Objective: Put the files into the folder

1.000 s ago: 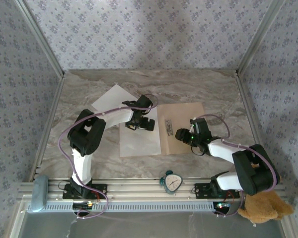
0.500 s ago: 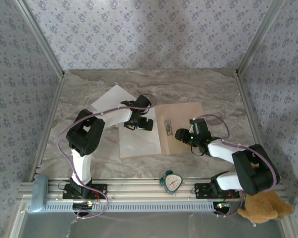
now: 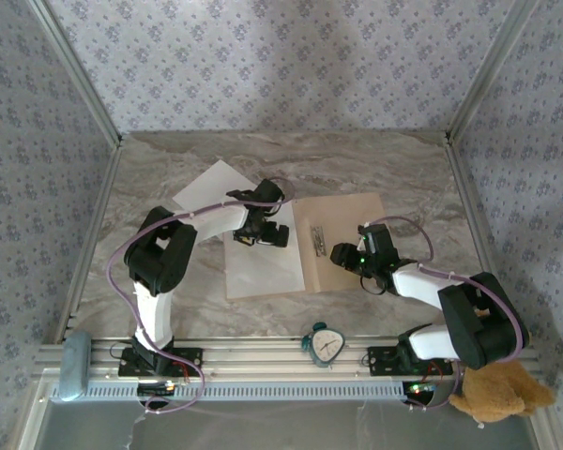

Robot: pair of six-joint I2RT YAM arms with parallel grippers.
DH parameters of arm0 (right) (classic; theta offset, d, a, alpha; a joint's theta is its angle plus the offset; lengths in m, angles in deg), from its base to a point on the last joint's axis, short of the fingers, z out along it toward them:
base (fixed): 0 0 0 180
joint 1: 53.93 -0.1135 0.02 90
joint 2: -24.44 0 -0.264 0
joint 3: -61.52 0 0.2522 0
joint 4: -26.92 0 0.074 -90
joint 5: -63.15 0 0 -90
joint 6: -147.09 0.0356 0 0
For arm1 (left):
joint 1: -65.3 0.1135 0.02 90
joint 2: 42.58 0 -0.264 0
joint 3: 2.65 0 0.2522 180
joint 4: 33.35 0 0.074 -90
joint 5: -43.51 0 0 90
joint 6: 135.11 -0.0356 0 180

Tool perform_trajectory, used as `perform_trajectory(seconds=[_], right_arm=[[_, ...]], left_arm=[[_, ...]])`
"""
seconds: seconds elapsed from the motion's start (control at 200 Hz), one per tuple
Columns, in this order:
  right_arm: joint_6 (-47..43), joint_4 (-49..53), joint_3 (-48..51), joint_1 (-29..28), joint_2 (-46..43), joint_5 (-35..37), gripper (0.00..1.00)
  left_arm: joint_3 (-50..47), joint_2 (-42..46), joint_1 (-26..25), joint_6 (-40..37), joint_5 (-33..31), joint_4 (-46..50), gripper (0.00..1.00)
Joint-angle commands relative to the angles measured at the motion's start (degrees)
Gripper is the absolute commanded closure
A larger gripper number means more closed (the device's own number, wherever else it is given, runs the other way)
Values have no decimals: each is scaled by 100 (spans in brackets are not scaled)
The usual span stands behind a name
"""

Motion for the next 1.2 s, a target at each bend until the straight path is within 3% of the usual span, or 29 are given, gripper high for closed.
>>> perform_trajectory(seconds=[0.0, 0.43, 0.695, 1.194], right_arm=[[110, 327, 143, -30, 132, 181, 50], [161, 283, 120, -56, 127, 125, 50], [277, 422, -47, -419, 59, 122, 50], [377, 757, -511, -713, -97, -108, 49]], left_arm=[[-123, 199, 34, -86, 143, 199, 1], [14, 249, 34, -191, 83, 329, 1], [399, 629, 30, -145, -202, 820, 0], [513, 792, -117, 205, 115, 781, 3]])
